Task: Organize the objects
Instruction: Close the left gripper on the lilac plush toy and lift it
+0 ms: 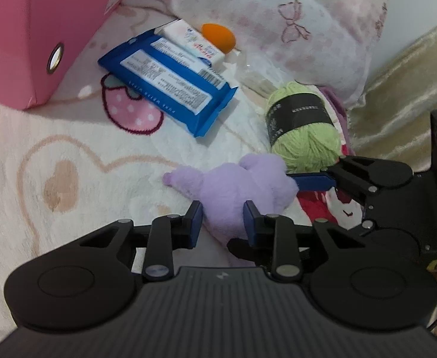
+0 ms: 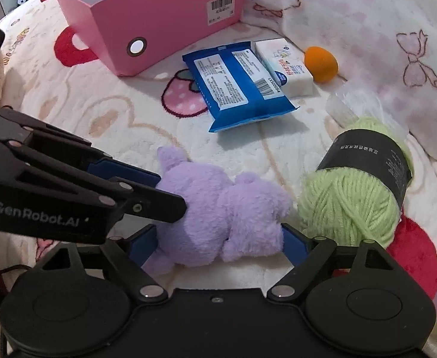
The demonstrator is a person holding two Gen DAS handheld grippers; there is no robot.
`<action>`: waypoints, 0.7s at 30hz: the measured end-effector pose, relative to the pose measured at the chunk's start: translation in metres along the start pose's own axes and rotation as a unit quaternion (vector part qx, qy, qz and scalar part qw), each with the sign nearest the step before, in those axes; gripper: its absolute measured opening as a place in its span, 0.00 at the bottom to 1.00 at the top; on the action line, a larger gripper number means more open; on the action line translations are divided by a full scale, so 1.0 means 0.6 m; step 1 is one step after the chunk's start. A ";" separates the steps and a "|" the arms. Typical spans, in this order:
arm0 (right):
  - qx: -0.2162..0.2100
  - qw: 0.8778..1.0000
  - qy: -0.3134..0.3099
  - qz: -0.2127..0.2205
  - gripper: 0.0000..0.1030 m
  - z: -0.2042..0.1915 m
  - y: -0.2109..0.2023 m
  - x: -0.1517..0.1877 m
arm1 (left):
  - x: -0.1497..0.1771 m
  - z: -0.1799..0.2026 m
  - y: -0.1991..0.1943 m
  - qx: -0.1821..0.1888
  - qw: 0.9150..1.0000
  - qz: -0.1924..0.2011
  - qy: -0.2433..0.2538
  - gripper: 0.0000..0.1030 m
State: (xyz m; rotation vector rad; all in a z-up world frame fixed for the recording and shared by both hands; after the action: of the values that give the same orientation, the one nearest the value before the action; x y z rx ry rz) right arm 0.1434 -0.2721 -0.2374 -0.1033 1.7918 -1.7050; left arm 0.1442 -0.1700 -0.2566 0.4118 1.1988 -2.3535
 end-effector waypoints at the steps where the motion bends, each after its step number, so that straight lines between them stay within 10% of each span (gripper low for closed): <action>1: -0.001 1.000 0.006 0.002 0.85 0.004 0.001 0.000 | 0.002 -0.004 0.003 0.000 1.000 0.001 -0.005 0.34; 21: -0.003 0.999 0.053 0.010 0.82 0.007 0.003 -0.016 | -0.019 0.000 0.002 -0.011 1.000 -0.005 -0.007 0.33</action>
State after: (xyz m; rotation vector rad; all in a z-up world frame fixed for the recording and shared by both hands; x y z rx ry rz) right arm 0.1538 -0.2706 -0.2350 0.0039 1.8685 -1.7203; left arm 0.1542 -0.1674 -0.2521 0.3826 1.2222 -2.3455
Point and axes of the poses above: each gripper's, at about its wrist camera, not at the fingertips, and y roughly the way its jaws point, z to its right, x to its underside, the point moved 10 cm from there along y, roughly the way its jaws point
